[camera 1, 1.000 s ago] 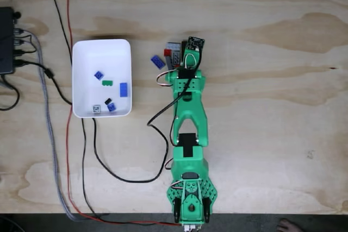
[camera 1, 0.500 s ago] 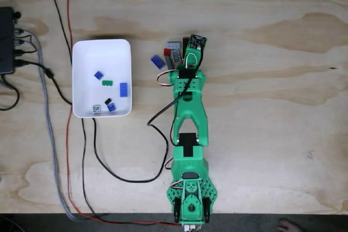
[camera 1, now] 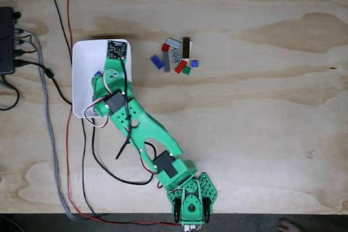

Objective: Put all lego bricks in the bin.

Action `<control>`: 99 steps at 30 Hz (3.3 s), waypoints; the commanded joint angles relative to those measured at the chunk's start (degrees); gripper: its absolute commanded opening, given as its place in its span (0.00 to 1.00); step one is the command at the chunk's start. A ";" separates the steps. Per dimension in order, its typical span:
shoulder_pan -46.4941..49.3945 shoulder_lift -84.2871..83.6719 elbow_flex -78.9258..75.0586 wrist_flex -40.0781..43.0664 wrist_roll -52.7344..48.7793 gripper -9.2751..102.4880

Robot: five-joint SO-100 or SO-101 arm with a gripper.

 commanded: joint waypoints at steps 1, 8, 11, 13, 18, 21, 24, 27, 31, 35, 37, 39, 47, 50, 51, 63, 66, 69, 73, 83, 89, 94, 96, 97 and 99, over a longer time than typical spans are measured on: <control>-2.02 -7.73 -7.21 0.44 1.49 0.30; 5.80 1.05 -5.19 -2.55 3.87 0.63; 13.36 6.15 -5.98 -3.69 6.15 0.42; 18.98 7.65 -5.71 -3.87 5.54 0.24; 26.10 7.21 12.92 -7.73 -5.10 0.08; 25.31 0.79 20.48 -16.70 0.18 0.08; 22.50 -5.54 19.78 -18.11 11.16 0.08; 19.51 -11.78 15.29 -18.02 20.57 0.08; 16.70 -19.69 5.36 -13.71 27.60 0.19; 16.70 -24.35 -0.35 -11.69 28.74 0.21; 18.02 -25.31 -1.23 -12.13 29.62 0.21; 19.60 -25.93 -1.67 -12.22 29.18 0.24; 25.05 -27.51 -1.41 -13.80 22.76 0.27; 25.40 -27.69 -0.62 -14.85 21.09 0.22; 25.22 -27.77 -0.18 -15.38 21.09 0.18; 24.79 -4.04 10.72 -16.17 21.62 0.08; 21.88 15.82 12.48 -14.94 19.34 0.08; 12.04 24.17 7.38 -8.88 15.29 0.08; -0.44 17.58 1.67 -5.71 14.68 0.08; -2.99 -0.88 -2.55 -6.59 19.16 0.39; 11.95 9.67 -2.99 -6.15 21.97 0.45; 31.11 13.80 10.55 -9.93 14.41 0.23; 33.84 12.22 19.86 -15.29 8.79 0.08; 33.66 10.20 23.20 -16.61 5.98 0.08; 30.76 4.66 26.72 -18.02 0.79 0.08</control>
